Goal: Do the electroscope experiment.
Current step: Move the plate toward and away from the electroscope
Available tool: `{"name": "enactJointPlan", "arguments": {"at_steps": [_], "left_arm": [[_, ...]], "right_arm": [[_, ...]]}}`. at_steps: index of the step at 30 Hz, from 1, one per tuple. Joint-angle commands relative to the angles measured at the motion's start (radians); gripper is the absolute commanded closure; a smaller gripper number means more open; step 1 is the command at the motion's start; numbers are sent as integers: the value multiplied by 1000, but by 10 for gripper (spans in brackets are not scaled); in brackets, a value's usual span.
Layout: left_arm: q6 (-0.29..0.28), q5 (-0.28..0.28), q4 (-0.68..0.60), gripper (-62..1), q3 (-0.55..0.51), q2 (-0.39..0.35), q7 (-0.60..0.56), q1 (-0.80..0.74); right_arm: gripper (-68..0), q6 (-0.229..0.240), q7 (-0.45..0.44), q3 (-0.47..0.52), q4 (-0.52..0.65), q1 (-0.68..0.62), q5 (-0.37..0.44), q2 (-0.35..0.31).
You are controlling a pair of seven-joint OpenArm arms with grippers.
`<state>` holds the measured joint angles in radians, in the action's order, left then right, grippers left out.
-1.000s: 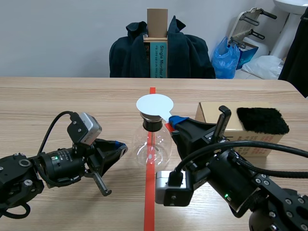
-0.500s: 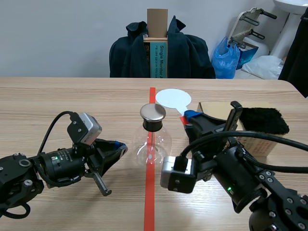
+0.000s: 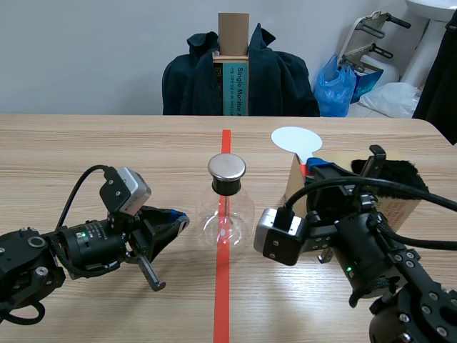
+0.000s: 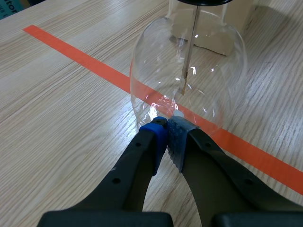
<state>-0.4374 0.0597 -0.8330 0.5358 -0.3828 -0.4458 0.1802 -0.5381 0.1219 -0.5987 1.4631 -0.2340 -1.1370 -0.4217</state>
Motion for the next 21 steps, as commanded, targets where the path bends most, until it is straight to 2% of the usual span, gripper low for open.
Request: {"name": "enactJointPlan", "arguments": {"at_steps": [1, 7, 21], "left_arm": [[2, 6, -16, -32, -7, 2, -14, 8], [2, 6, -16, -32, -7, 2, -14, 8], [2, 6, -16, -32, -7, 2, -14, 8]], "right_arm": [[-7, -11, 4, 4, 7, 2, 0, -8], [-7, -11, -23, 4, 7, 2, 0, -7], [-7, -11, -281, 4, 7, 2, 0, -7]]}}
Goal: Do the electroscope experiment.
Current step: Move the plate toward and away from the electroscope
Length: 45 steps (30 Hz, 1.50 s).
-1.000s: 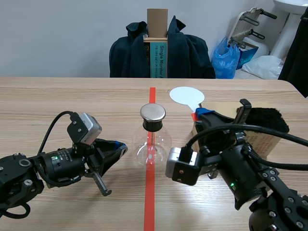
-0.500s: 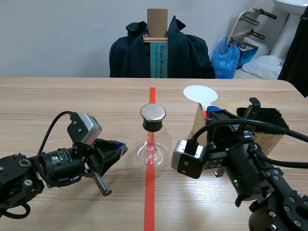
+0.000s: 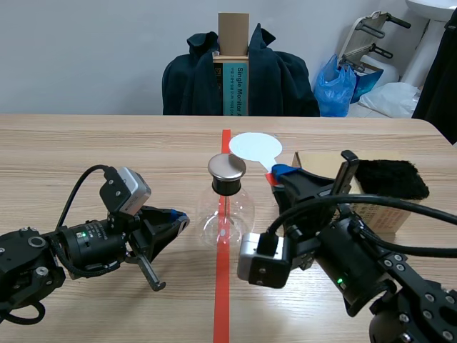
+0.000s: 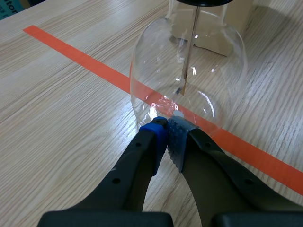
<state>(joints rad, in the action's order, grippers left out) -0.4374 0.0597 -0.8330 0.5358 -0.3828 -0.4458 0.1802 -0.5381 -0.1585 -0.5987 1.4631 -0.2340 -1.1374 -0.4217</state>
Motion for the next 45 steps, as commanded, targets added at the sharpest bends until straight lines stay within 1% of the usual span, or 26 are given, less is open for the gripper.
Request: {"name": "enactJointPlan", "arguments": {"at_steps": [1, 5, 11, 18, 27, 32, 37, 38, 40, 45], "left_arm": [[2, 6, -16, -32, -7, 2, -14, 8], [2, 6, -16, -32, -7, 2, -14, 8], [2, 6, -16, -32, -7, 2, -14, 8], [2, 6, -16, -32, -10, 0, -14, 8], [2, 4, -23, -32, -12, -7, -14, -6], [6, 2, -108, -32, -52, -50, -14, -94], [9, 3, -286, -32, -146, -119, -6, -246], [9, 3, -328, -42, -164, -132, -6, -282], [9, 3, -418, -109, -197, -158, -6, -355], [9, 3, -649, -366, -287, -213, 5, -552]], "right_arm": [[-7, -11, -18, 4, 7, 2, 0, -7], [-7, -11, -74, 4, 7, 2, 0, -7], [-7, -11, -118, 4, 7, 2, 0, -7], [-7, -11, -134, 4, 7, 2, 0, -7], [-7, -11, -130, 4, 7, 2, 0, -7], [-7, -11, -84, 4, 7, 2, 0, -7], [-7, -11, -3, 4, 7, 2, 0, -7], [-7, -11, 16, 4, 7, 2, 0, -8], [-7, -12, 58, 4, 7, 2, 0, -8], [-7, -15, 153, 5, 7, 2, 0, -8]]}}
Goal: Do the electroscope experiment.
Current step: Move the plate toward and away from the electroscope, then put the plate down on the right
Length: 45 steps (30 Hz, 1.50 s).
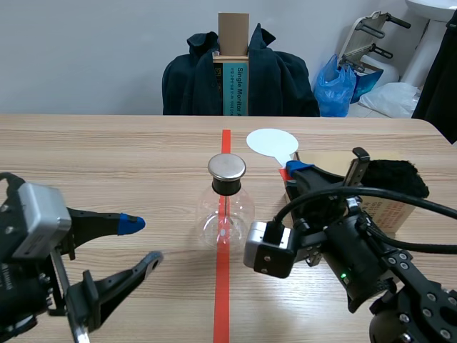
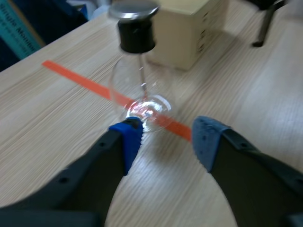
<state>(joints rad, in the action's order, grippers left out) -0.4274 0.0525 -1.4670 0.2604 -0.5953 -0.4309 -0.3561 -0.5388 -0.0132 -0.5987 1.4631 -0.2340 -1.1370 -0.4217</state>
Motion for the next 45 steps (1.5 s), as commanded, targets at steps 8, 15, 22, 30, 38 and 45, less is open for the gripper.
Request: {"name": "enactJointPlan", "arguments": {"at_steps": [8, 15, 22, 30, 38, 45], "left_arm": [[-1, 13, -328, -594, -182, -1, 98, -288], [-1, 131, -474, -623, -277, -1, 221, -394], [-1, 201, -517, -623, -313, -1, 276, -414], [-1, 217, -517, -623, -314, -1, 300, -413], [-1, 212, -517, -623, -314, -1, 301, -413], [-1, 187, -517, -623, -314, -1, 328, -413]], "right_arm": [[-7, -18, 84, 5, 7, -2, 1, -54], [-7, -89, 112, 34, 7, -47, 26, -91], [-7, -132, 104, 90, -7, -92, 26, -91], [-7, -153, 26, 89, -126, -69, 55, -89], [-13, -153, -5, 88, -183, -37, 88, -70], [-267, -149, -1, 88, -183, -29, 105, -68]]}}
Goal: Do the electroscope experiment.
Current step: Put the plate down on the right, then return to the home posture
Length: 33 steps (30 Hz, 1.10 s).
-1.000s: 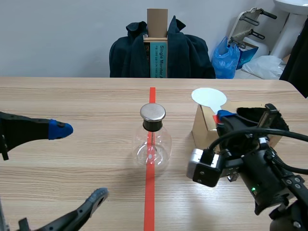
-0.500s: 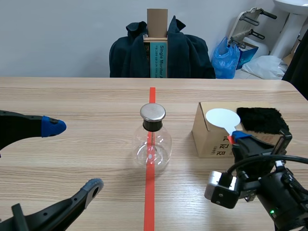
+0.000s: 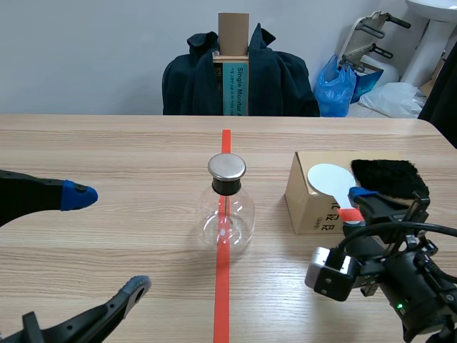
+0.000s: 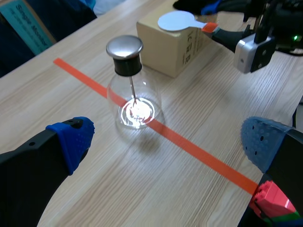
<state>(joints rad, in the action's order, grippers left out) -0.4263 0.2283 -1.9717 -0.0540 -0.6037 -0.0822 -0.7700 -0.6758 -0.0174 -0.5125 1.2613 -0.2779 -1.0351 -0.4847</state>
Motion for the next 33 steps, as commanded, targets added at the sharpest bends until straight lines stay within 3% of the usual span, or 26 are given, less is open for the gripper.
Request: {"name": "enactJointPlan", "arguments": {"at_steps": [1, 8, 12, 16, 19, 27, 33], "left_arm": [[-2, 11, -12, -623, 1, 8, -19, 2], [-2, 11, -12, -623, 1, 8, 21, 3], [-2, 11, -12, -623, 1, 8, 28, 3], [-2, 11, -12, -623, 1, 8, 28, 3], [-2, 11, -12, -623, 1, 8, 27, 4], [-2, 11, -12, -623, 1, 7, 27, 9], [-2, 11, -12, -623, -6, 8, 24, 9]], "right_arm": [[-296, -13, 3, 2, 18, 14, 3, -5], [-547, -13, 3, 2, 18, 12, 8, -6], [-569, -14, -8, 2, 18, 10, 24, -18], [-569, -14, -74, 2, 19, -7, 87, -72], [-569, -13, -134, 3, 23, -27, 232, -125], [-569, -11, -203, 76, 149, -106, 756, -265], [-569, -10, -248, 182, 272, -124, 1046, -343]]}}
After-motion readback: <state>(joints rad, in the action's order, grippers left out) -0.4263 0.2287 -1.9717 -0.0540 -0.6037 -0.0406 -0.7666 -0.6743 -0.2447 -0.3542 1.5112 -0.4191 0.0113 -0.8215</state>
